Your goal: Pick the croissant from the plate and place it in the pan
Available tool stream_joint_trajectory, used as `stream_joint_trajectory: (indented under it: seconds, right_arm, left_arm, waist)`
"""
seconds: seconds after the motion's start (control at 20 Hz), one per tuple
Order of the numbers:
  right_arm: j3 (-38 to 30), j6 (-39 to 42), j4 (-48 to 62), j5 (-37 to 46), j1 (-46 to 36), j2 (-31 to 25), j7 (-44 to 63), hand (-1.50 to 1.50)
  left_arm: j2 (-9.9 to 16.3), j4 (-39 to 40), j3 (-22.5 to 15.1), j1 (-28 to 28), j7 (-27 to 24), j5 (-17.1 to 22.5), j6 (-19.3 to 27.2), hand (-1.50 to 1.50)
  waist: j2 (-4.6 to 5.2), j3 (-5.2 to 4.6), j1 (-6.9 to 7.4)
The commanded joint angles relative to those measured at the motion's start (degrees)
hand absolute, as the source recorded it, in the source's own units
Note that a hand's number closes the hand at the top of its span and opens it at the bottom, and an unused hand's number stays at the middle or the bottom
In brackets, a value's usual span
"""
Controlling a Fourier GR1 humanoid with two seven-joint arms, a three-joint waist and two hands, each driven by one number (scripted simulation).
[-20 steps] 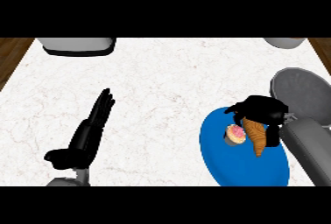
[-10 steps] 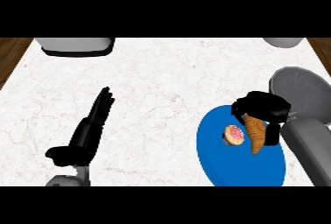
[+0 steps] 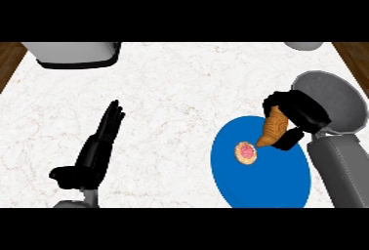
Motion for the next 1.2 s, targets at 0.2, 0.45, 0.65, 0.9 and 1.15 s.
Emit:
stream_joint_trajectory:
  seconds: [0.2,0.45,0.65,0.9,1.15]
  right_arm:
    - [-5.6,-9.9,-16.7,3.1,2.2,14.1,31.5,1.5]
    - [-3.7,-8.9,-33.4,3.8,8.8,19.3,43.9,1.5]
    - [-3.0,-10.0,-40.6,1.7,12.3,19.4,51.9,1.5]
    - [-14.1,-14.4,-34.1,-4.6,10.3,16.2,46.4,1.5]
    - [-19.7,-20.6,-27.1,-6.1,9.8,10.3,39.9,1.5]
  left_arm:
    - [0.8,0.5,1.1,2.0,-1.2,0.3,-0.1,0.0]
    - [-1.2,0.4,-0.5,0.4,-0.7,-0.6,0.6,0.0]
    - [-0.3,-0.2,-0.3,-0.1,-0.1,0.0,-1.0,0.0]
    - [-0.9,-0.4,-1.0,-1.8,0.3,-1.4,-1.1,0.0]
    - [0.0,-2.7,0.0,0.9,0.8,-0.5,-2.3,0.0]
  waist:
    - [-0.71,-0.18,-1.18]
    - [0.17,0.05,0.19]
    - [0.68,0.12,1.71]
    - [0.98,0.17,2.34]
    - [0.98,0.17,2.57]
